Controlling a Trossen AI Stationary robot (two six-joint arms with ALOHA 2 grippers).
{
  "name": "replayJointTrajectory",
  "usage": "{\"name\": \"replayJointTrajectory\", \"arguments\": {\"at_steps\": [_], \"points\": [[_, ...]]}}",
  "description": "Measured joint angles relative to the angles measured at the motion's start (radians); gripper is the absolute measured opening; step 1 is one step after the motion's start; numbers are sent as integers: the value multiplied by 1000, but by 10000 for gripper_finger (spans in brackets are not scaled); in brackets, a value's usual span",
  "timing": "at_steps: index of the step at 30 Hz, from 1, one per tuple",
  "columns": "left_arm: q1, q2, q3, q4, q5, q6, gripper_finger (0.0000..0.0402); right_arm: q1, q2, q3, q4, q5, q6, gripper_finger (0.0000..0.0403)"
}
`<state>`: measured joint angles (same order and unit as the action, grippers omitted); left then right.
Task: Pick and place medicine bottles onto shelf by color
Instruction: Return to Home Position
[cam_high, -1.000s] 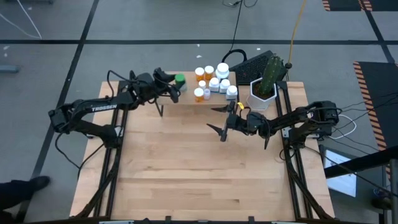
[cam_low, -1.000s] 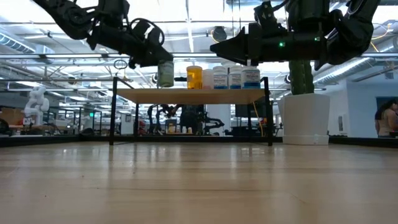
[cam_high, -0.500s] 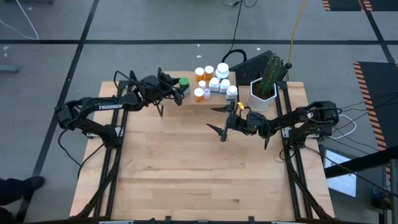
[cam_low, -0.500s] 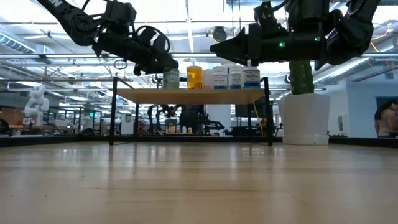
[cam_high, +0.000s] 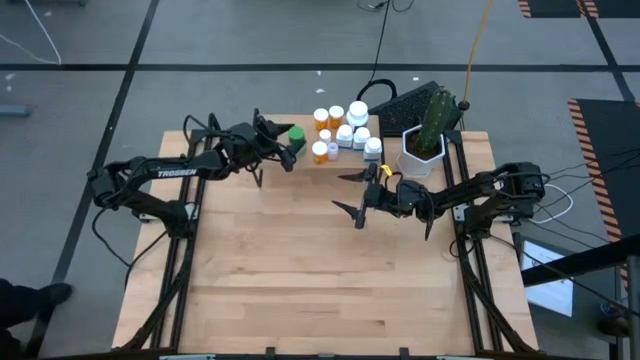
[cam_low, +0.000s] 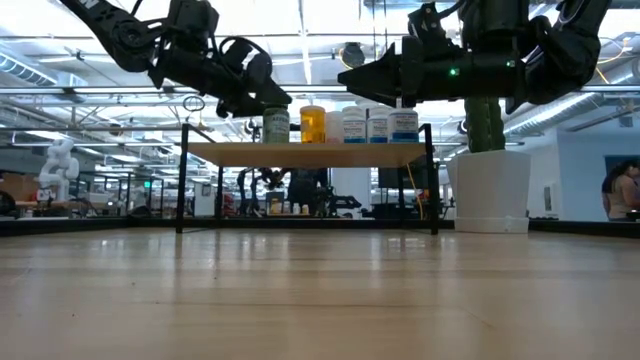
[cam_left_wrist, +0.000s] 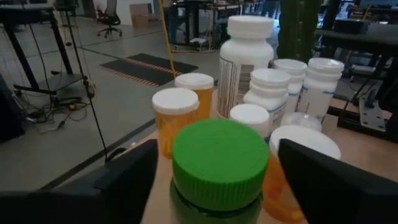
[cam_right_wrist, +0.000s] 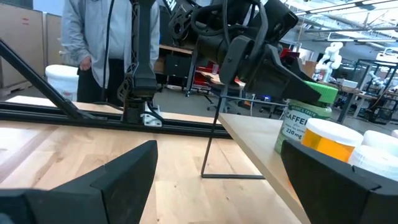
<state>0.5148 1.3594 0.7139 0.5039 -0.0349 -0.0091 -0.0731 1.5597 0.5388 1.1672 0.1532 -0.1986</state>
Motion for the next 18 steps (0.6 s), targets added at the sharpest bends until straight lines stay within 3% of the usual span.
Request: {"name": "replayJointTrajectory", "arguments": {"at_steps": [4,7,13,18], "points": [[-1,-13,-1,3,3,-14,385,0,0,0,-1,0,-5,338],[-17,-75,2,-39,48,-25,396,9,-2,0,-13,3,-24,338],[-111,-339,-46,-119,63,26,370,25,-129,-1,-240,-4,-19,310],[-292,-507,-253,47,-35,83,326,36,-373,-1,-520,-119,57,255]]}}
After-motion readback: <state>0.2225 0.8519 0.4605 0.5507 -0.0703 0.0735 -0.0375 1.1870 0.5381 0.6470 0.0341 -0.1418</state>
